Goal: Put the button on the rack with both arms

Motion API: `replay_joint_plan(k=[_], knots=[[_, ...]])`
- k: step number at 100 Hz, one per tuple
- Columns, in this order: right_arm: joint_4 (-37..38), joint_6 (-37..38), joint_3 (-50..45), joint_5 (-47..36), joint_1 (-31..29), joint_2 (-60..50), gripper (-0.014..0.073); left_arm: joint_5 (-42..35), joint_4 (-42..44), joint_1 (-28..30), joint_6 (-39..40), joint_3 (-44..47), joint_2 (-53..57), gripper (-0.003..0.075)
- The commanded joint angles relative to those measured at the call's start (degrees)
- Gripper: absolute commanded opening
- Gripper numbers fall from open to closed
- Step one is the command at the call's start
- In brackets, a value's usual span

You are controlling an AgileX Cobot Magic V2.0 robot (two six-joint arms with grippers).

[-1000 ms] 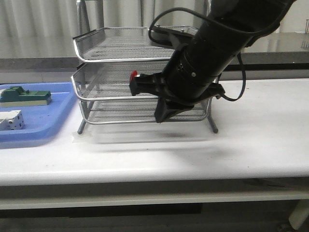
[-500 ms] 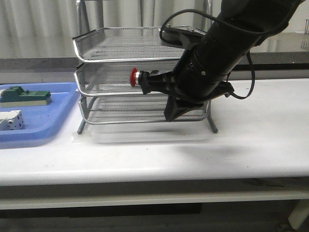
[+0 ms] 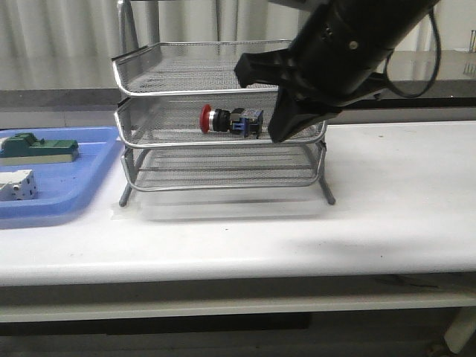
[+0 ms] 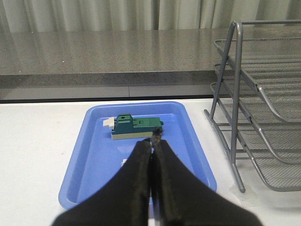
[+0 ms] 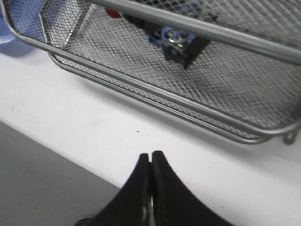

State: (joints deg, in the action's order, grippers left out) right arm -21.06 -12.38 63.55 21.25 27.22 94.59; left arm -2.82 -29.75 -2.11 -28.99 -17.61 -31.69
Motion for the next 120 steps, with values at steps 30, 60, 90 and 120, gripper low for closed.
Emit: replay_joint_plan(k=[30,60,90,120], knots=[[2.0,-0.2,-11.0,-3.4,-13.0,-19.2,-0.0057,-4.2,-0.3,0.1,0.3,-1.5,0.0,-0.002],[3.1,-0.2,-19.4,-4.3,-19.1,-33.5,-0.0057,-4.2,-0.3,0.1,0.3,-1.5,0.0,-0.002],[4.3,-0.2,-24.8,-3.1,-19.2,-44.9,-0.0057,-4.2,-0.3,0.1,0.3,-1.5,0.0,-0.002],[5.5,-0.2,-24.8,-2.0,-19.2,-46.9,-0.0057,-4.2,-0.3,0.1,0.3,-1.5,0.0,-0.002]])
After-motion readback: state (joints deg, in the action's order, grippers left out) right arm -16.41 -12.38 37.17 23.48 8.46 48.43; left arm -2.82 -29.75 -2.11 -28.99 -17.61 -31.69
